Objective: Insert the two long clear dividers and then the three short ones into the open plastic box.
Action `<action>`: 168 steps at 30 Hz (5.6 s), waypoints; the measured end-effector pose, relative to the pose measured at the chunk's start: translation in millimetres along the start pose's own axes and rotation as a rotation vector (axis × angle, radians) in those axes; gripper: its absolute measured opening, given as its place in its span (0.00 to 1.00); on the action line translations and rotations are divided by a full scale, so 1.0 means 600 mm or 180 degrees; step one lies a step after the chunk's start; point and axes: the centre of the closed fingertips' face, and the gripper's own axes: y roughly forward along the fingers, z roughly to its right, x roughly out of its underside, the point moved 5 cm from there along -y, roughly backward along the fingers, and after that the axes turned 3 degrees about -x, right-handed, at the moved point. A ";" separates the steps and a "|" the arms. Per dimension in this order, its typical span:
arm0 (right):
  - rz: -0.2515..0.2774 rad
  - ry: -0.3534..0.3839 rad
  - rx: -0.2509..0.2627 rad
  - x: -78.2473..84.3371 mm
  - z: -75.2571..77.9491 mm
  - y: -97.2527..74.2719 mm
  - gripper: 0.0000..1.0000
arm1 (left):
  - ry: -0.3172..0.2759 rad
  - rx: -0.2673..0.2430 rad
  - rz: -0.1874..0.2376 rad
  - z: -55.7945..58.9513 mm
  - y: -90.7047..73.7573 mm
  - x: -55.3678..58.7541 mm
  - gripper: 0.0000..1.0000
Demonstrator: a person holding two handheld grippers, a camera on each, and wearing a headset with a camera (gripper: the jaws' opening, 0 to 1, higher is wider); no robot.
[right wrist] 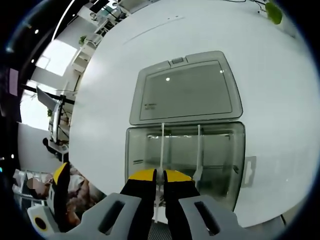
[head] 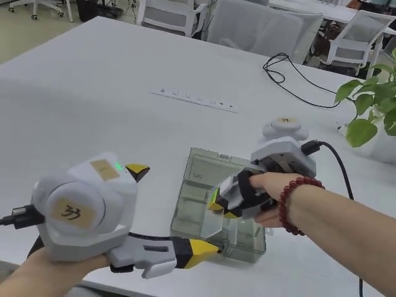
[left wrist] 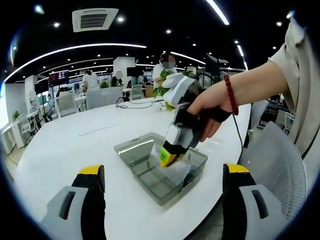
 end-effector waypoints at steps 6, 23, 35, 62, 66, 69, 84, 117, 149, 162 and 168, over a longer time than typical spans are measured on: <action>-0.0021 -0.0039 0.0038 -0.001 0.001 0.010 0.06 | 0.0002 -0.0039 0.0009 -0.004 0.000 0.000 0.99; -0.0256 -0.0525 0.0318 -0.005 -0.013 0.013 0.07 | -0.0021 -0.0070 0.0012 -0.008 0.000 0.003 0.97; -0.0360 -0.0864 0.0500 -0.008 -0.020 0.016 0.07 | -0.0003 -0.0101 0.0009 -0.010 -0.002 0.003 0.96; -0.0344 -0.1330 0.0967 -0.001 -0.024 0.048 0.07 | 0.0021 -0.0138 -0.0002 -0.012 -0.002 0.002 0.96; -0.0323 -0.1267 0.0951 0.001 -0.022 0.052 0.07 | 0.0023 -0.0146 -0.0001 -0.012 -0.002 0.002 0.96; -0.0301 -0.1191 0.0940 0.004 -0.018 0.055 0.07 | 0.0032 -0.0158 -0.0009 -0.012 -0.002 0.003 0.96; -0.0243 -0.1166 0.0969 0.004 -0.017 0.060 0.07 | 0.0043 -0.0165 -0.0061 -0.012 -0.001 0.006 0.94; 0.0086 -0.2425 -0.0166 0.006 -0.043 0.003 0.39 | -0.0159 -0.0165 -0.0154 -0.015 -0.001 0.000 0.93; 0.0029 -0.3677 -0.0387 0.029 0.057 -0.098 0.53 | -0.0056 -0.0223 -0.0217 -0.011 -0.006 0.000 0.93; -0.0095 -0.3773 -0.0254 0.030 0.123 -0.117 0.53 | -0.0026 -0.0231 -0.0239 -0.004 -0.001 0.000 0.92; -0.0220 -0.3895 -0.0171 0.028 0.158 -0.112 0.53 | -0.0022 -0.0245 -0.0246 -0.002 0.000 -0.001 0.92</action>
